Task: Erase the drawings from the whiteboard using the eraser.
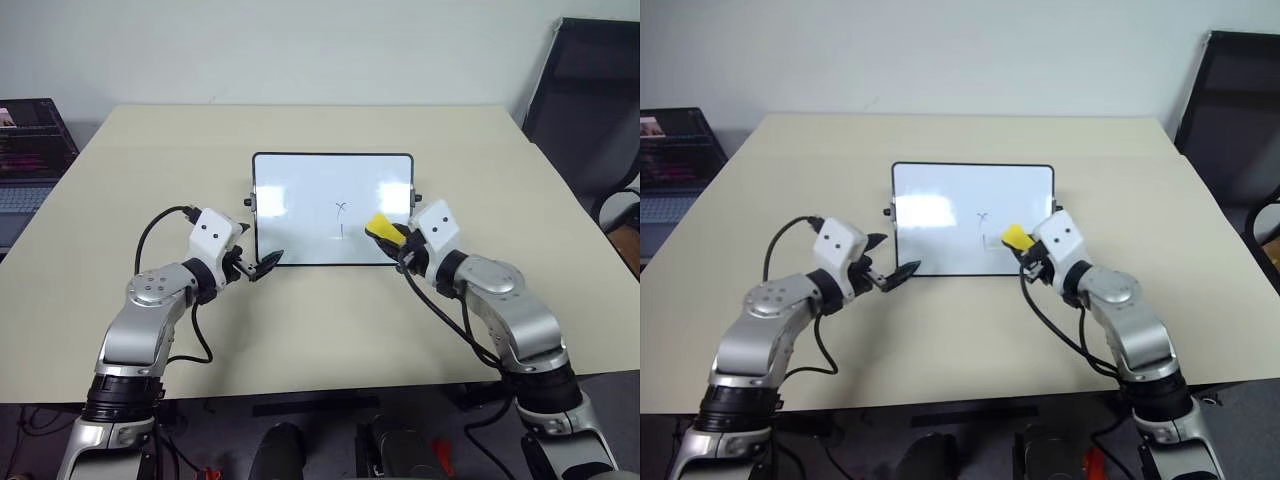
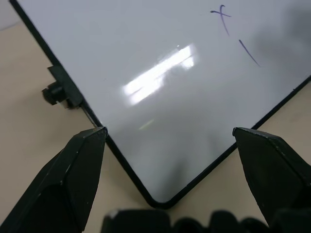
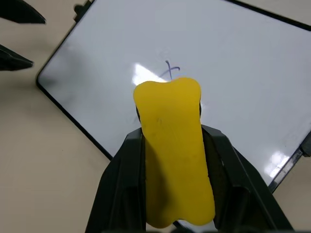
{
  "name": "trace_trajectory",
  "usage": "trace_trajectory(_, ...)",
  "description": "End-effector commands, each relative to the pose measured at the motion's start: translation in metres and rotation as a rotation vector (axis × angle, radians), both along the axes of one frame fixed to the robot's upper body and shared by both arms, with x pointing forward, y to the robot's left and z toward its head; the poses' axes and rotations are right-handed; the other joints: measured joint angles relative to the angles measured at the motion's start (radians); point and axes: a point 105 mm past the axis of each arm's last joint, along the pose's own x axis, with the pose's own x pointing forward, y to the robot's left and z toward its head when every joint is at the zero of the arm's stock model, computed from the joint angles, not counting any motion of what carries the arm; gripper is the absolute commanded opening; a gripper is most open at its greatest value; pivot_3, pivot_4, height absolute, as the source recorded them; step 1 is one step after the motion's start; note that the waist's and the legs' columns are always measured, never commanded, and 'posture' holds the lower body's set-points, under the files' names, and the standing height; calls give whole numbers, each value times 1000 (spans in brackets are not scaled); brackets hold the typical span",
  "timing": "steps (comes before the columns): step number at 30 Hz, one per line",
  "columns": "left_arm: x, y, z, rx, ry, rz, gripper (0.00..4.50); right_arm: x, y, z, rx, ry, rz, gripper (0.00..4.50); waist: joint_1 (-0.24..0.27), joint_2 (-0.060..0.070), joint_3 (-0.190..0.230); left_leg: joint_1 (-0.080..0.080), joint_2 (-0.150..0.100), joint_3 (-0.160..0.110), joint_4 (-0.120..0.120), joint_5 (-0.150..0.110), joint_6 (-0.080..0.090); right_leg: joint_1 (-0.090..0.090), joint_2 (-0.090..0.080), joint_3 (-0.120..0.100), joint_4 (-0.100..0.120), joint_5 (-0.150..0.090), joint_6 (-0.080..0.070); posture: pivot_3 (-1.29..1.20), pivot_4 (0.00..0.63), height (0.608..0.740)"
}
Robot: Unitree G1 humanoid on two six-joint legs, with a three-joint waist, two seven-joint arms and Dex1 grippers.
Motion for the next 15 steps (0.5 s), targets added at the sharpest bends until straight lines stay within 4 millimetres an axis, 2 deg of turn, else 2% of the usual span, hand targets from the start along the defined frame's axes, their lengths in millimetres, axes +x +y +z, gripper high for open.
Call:
trace_trajectory(1, -3, -14, 14, 46, -52, -91, 4500, 15, 22, 22, -62, -130, 49, 1194, 0, 0, 0, 0, 0, 0, 0, 0, 0, 0, 0, 0, 0, 0, 0, 0, 150, 740)
trace_trajectory(3, -6, -18, 13, 65, -50, -124, 4500, 23, 31, 25, -97, -156, 73, 1194, 0, 0, 0, 0, 0, 0, 0, 0, 0, 0, 1, 0, 0, 0, 0, 0, 150, 740)
trace_trajectory(10, -11, -22, 9, 66, -42, -142, 4500, 60, 43, 32, -186, -198, 52, 1194, 1, 0, 0, -1, 0, 0, 0, 0, 0, 0, -1, 0, 0, 3, -5, 0, 150, 740)
trace_trajectory(14, -15, -23, 7, 64, -36, -145, 4500, 70, 46, 30, -228, -206, 41, 1194, 1, 0, 0, -1, 1, -1, -1, 0, 0, -1, -1, -1, 0, 3, -5, 0, 150, 740)
trace_trajectory(15, -15, -24, 7, 63, -36, -146, 4500, 72, 46, 24, -266, -198, 47, 1194, 1, 0, 0, -1, 1, -1, -1, 0, 0, -1, -1, -1, 0, 3, -5, 0, 150, 740)
